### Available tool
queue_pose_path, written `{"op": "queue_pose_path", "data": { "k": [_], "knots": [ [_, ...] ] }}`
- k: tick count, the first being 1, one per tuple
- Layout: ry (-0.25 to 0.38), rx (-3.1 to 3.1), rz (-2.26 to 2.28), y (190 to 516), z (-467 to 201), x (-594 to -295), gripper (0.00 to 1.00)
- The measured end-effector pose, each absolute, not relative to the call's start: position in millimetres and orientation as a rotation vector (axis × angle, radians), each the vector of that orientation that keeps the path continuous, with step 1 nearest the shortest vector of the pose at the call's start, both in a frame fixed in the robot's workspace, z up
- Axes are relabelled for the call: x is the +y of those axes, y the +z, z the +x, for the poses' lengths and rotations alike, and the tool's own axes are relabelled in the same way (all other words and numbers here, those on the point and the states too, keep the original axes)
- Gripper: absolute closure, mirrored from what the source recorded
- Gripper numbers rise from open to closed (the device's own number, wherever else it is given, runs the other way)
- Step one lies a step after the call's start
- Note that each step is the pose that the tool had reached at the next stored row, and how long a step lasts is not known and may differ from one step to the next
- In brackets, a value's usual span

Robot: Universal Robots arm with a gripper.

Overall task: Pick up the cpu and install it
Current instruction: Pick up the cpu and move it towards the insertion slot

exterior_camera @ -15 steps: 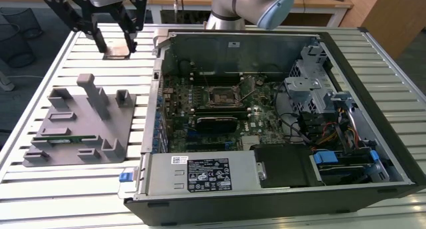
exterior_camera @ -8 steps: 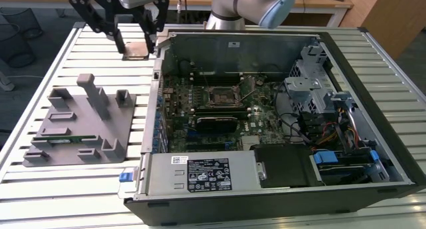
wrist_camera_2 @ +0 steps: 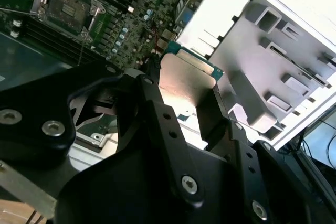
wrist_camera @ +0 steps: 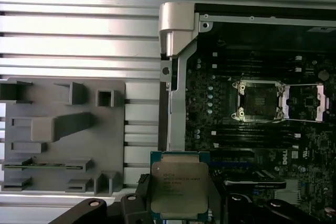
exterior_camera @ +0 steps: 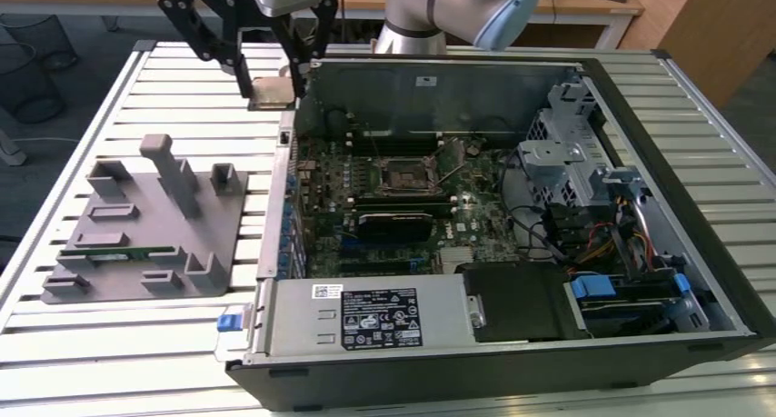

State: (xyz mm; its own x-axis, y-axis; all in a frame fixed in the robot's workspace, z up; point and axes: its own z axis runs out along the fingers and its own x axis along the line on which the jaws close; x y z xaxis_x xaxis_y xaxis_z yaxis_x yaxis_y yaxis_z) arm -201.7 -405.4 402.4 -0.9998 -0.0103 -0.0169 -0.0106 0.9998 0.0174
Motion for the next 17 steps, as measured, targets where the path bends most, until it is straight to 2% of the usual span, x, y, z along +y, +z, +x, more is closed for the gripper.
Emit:
{"op": "queue_pose_path", "data": {
  "k": [17],
  "knots": [
    [0.027, 3.124, -0.016, 402.2, -190.7, -405.4, 0.47]
  ]
}}
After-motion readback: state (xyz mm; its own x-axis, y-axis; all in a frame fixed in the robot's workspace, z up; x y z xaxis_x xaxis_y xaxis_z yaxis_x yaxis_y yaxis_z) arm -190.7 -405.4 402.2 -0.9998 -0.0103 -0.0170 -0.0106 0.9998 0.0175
